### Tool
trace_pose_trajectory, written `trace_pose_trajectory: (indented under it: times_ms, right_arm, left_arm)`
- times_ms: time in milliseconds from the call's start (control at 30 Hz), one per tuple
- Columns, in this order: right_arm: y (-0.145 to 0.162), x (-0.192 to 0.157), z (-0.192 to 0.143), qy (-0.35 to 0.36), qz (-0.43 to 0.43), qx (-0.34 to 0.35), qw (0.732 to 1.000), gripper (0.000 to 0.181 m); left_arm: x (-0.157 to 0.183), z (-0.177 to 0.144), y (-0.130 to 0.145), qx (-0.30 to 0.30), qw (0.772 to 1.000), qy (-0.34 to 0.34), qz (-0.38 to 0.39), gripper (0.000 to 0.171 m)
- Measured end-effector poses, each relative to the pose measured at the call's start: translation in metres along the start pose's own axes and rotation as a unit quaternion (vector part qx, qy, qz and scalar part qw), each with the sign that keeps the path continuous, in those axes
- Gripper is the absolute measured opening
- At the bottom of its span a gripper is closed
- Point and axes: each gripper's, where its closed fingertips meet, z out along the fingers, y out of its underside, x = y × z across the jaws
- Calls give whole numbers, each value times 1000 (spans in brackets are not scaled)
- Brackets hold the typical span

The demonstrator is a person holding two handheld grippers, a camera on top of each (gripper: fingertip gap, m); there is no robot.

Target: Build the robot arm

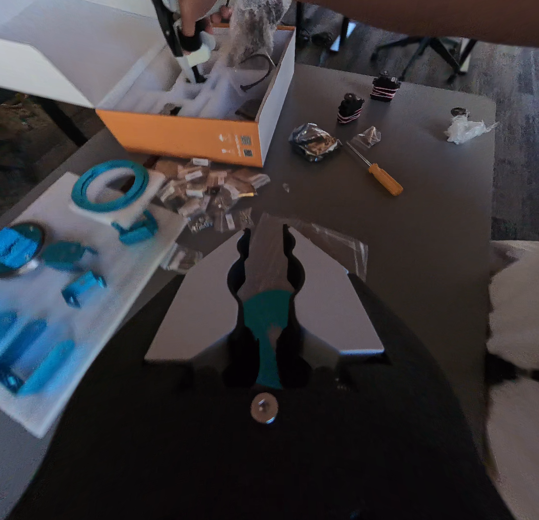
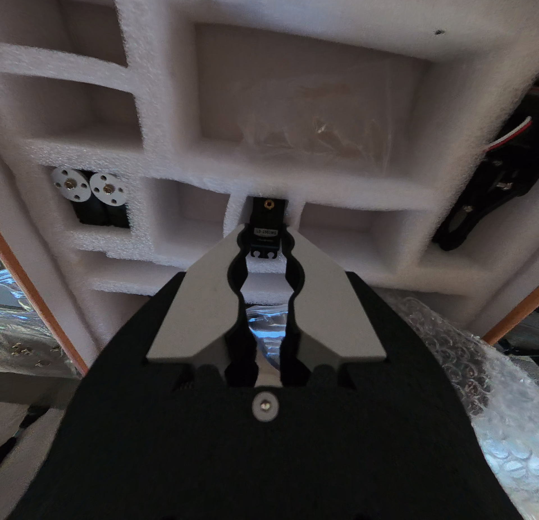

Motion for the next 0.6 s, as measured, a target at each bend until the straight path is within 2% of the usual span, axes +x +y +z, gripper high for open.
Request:
trace_pose_trajectory:
  times_ms: [67,133,167,200,267,333,400,467,600]
  right_arm:
    - [1,0,0,-2,4,19,1000,19]
    - [1,-1,-1,-20,8,49,999,19]
    - [1,-1,-4,-30,11,69,997,18]
    - [1,-1,-5,-40,16,86,995,18]
    - [2,-1,-9,-48,13,114,992,18]
    - [3,0,-11,-55,14,132,990,19]
    - [5,0,-11,-72,18,140,987,19]
    - [5,1,-9,-88,23,140,986,19]
    - [3,10,-9,-87,20,144,986,19]
  left_arm:
    - [-39,52,-37,-25,999,-19,38,23]
    - [-76,122,-74,-48,997,-18,60,26]
    - [-93,161,-86,-70,996,-7,63,34]
    - [-109,200,-91,-102,992,-1,71,39]
    - [-129,271,-91,-159,983,12,90,66]
    - [-130,322,-87,-191,973,38,125,72]
    - [-147,361,-86,-201,965,2,171,79]
    - [-141,382,-79,-227,960,47,155,91]
    - [-132,393,-75,-231,960,110,113,82]
